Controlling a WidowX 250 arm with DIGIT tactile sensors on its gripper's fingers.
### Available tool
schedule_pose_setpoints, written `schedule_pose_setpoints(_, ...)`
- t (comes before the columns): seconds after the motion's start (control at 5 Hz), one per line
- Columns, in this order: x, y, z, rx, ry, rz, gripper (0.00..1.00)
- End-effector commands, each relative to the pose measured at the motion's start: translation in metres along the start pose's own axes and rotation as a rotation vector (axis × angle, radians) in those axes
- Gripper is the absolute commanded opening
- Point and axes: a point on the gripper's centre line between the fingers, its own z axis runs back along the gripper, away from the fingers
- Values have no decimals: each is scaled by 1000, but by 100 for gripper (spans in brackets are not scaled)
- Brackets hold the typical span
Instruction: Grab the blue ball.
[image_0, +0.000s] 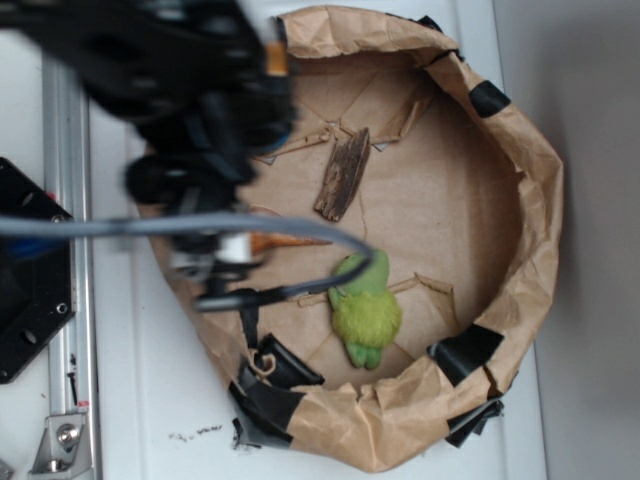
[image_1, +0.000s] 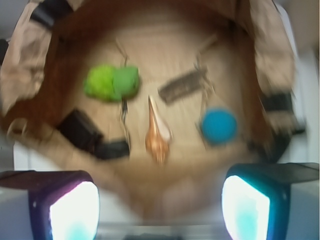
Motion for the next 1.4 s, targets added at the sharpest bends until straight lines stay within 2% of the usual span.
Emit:
schedule_pose_setpoints(0.0,36,22,-37,96,36,-115,100)
schedule_pose_setpoints(0.2,13,14,-86,205,93,-358,100)
schedule_pose_setpoints(0.4,0,41,-119,290,150,-466,100)
schedule_pose_setpoints(0.6,-3,73,-125,267,180,-495,100)
schedule_pose_setpoints(0.8,1,91,-111,212,163,-475,100)
schedule_pose_setpoints(1.0,2,95,-104,218,158,-456,84)
schedule_pose_setpoints(1.2,-1,91,-97,211,152,-448,100)
